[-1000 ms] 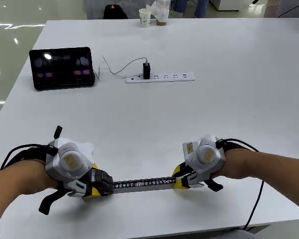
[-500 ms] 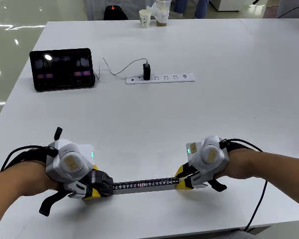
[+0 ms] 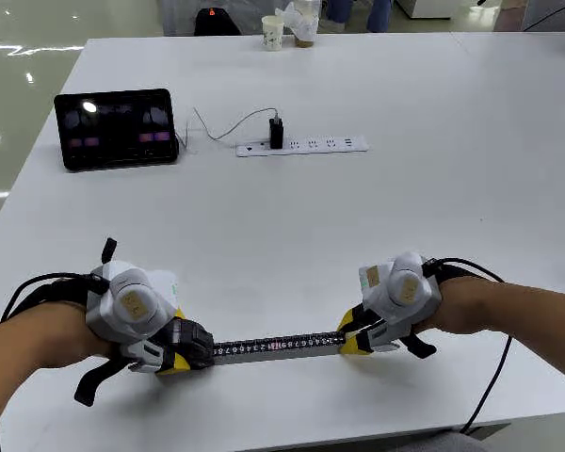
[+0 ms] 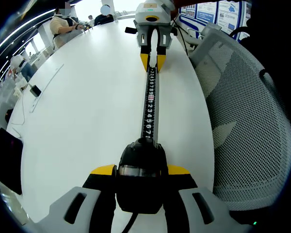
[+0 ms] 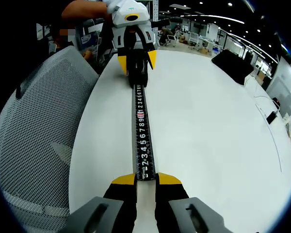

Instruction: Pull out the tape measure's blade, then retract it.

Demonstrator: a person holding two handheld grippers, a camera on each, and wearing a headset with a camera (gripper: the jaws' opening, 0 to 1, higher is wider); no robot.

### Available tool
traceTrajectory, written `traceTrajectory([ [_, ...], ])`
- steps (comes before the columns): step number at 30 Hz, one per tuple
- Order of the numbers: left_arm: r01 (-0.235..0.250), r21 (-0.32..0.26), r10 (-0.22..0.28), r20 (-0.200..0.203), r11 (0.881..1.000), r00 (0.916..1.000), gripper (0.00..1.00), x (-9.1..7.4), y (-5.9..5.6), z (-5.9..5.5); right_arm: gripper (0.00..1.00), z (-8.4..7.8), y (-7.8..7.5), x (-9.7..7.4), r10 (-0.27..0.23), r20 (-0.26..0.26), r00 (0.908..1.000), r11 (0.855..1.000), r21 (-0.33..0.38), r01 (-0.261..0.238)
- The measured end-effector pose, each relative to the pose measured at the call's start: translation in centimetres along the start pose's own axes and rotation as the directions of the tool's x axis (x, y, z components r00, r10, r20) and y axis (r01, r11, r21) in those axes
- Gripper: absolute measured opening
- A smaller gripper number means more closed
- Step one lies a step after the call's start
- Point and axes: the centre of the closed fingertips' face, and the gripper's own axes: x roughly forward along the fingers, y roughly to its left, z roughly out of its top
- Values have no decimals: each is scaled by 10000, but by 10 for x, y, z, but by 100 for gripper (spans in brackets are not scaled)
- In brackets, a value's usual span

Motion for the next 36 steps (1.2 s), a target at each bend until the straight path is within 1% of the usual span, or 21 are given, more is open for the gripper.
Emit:
traceTrajectory([
  [7, -4, 6, 4, 10, 10000, 10000, 32, 0, -1, 0, 10, -6, 0, -4, -25, -3, 10000, 9999, 114, 25],
  [9, -8, 5, 8, 15, 10000, 10000, 32, -1, -1, 1, 10, -7, 0, -4, -45, -34, 10000, 10000, 54, 45],
  [11, -14, 8, 14, 9, 10000, 10000, 32, -1, -1, 1, 10, -9, 0, -6, -93, -40, 9999, 10000, -9, 93],
  [20, -28, 4, 28, 12, 10000, 10000, 32, -1, -1, 1, 10, -22, -3, -11, -173, -131, 9998, 9997, 170, 175],
  [36, -30, 17, 30, 17, 10000, 10000, 32, 0, -1, 1, 10, -32, -2, -18, -233, -183, 9996, 9991, 338, 239],
])
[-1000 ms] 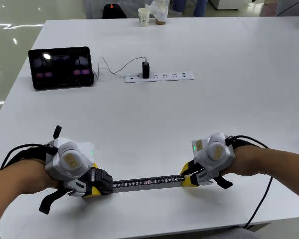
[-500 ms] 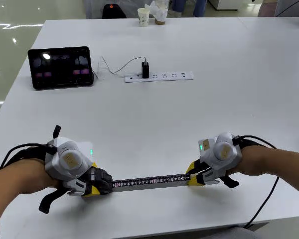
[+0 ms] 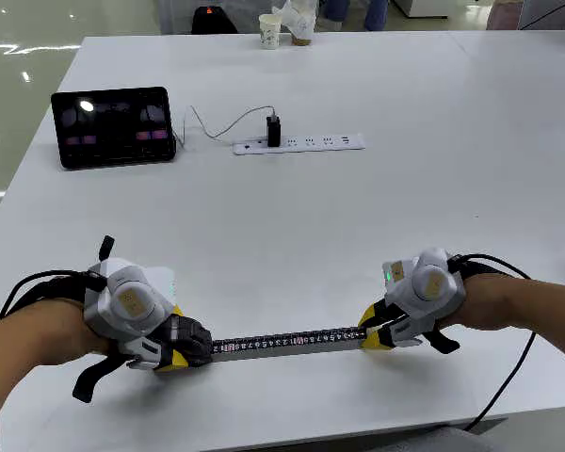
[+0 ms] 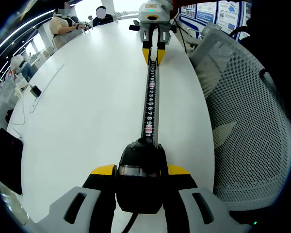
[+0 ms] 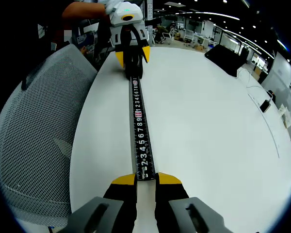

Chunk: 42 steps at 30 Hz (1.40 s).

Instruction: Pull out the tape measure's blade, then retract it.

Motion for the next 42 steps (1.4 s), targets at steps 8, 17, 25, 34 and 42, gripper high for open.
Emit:
traceTrajectory([
  [8, 4, 13, -4, 4, 10000, 10000, 32, 0, 0, 0, 10, -3, 0, -4, -15, -25, 10000, 10000, 31, 15],
  [17, 7, 21, -7, 3, 10000, 10000, 32, 0, -1, 0, 10, -7, -1, -7, -29, -36, 10000, 9999, 112, 30],
  [25, 14, 16, -14, -1, 10000, 10000, 32, 0, 0, -1, 10, -8, -1, -9, -35, -55, 10000, 9999, 138, 35],
  [34, 40, 13, -41, 42, 10000, 10000, 32, 1, 0, 0, 11, -6, -1, -9, 85, -225, 9997, 9997, 234, -80],
  [42, 54, 111, -51, -215, 9999, 9998, 33, 2, 1, 1, 12, -6, 0, -7, 311, -954, 9950, 9994, -139, -326],
])
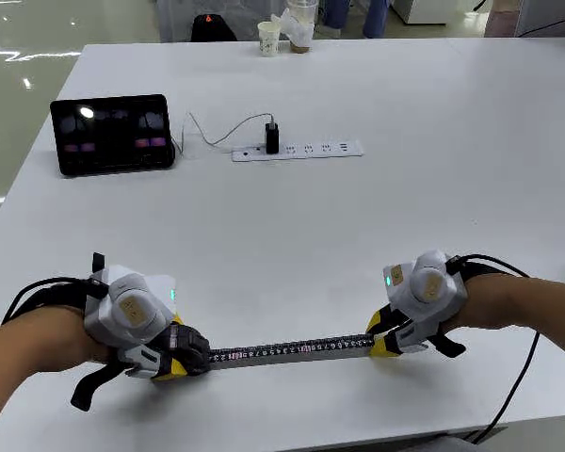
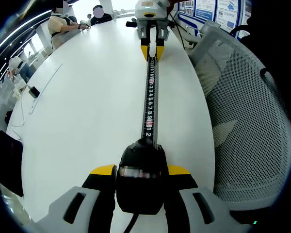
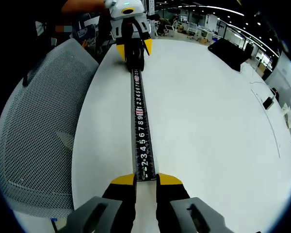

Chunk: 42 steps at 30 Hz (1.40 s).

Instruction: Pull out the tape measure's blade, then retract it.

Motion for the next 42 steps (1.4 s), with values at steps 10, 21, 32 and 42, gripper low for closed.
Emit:
traceTrajectory([
  [10, 40, 114, -39, -118, 9999, 9999, 33, -1, -1, 0, 12, -2, 0, 0, -38, -571, 9984, 9996, -285, 22],
  [21, 274, -171, -275, -89, 9995, 9996, 36, -9, 0, -3, 20, -1, 2, 0, -283, -686, 9972, 9992, -312, 262],
  [32, 289, -1308, -252, 299, 9910, 9992, 54, -24, 0, -1, 31, 5, 4, -6, -271, -822, 9962, 9990, -384, 240],
  [42, 165, -2484, 92, 1021, 9685, 9947, 66, -31, 1, 4, 39, 12, -1, -20, -854, -198, 9961, 9959, 264, 860],
])
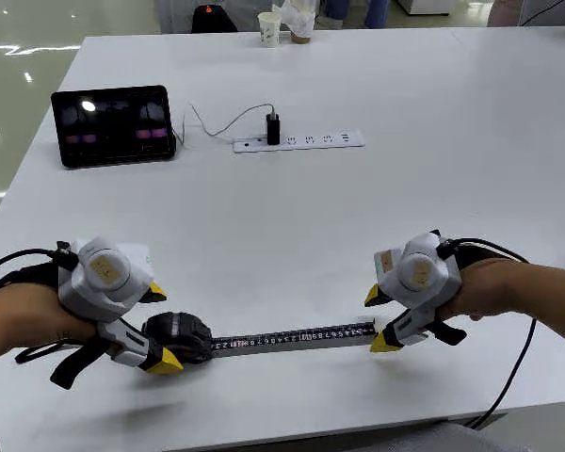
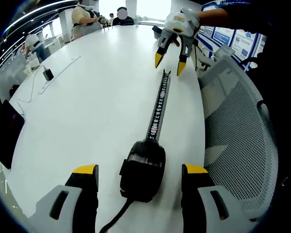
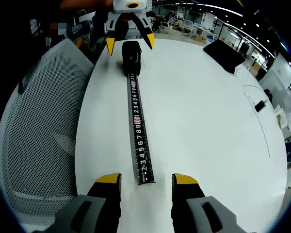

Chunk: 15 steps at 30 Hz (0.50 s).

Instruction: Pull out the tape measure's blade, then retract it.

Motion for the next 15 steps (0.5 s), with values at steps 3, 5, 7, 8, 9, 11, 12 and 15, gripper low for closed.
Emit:
traceTrajectory([
  [3, -37, -273, 40, 97, 9996, 9999, 70, -2, 1, 0, 41, -1, 2, -3, -30, 113, 9999, 9998, 182, 28],
  [5, -30, -353, 34, 112, 9994, 9999, 72, -3, 0, -1, 42, -2, 3, -4, -88, 155, 9998, 9997, 234, 85],
  [7, -85, -505, 93, 145, 9987, 9999, 74, -4, 1, -2, 43, -3, 3, -6, -160, 298, 9994, 9989, 449, 146],
  [8, -93, -642, 106, 202, 9979, 9997, 75, -5, 1, -2, 43, -3, 3, -7, -206, 364, 9991, 9981, 594, 185],
  [9, -145, -761, 167, 281, 9970, 9995, 76, -5, 1, -1, 45, -3, 2, -8, -282, 453, 9986, 9969, 742, 248],
  [11, -182, -1112, 239, 500, 9936, 9985, 78, -6, 2, 0, 49, 1, 2, -9, -447, 845, 9954, 9888, 1457, 321],
  [12, -244, -1363, 330, 611, 9904, 9976, 78, -6, 2, 0, 51, 2, 3, -10, -470, 1070, 9931, 9831, 1813, 270],
  [15, -237, -2021, 439, 963, 9791, 9944, 82, -6, 3, 2, 56, 2, 2, -12, -644, 1515, 9864, 9612, 2752, 205],
])
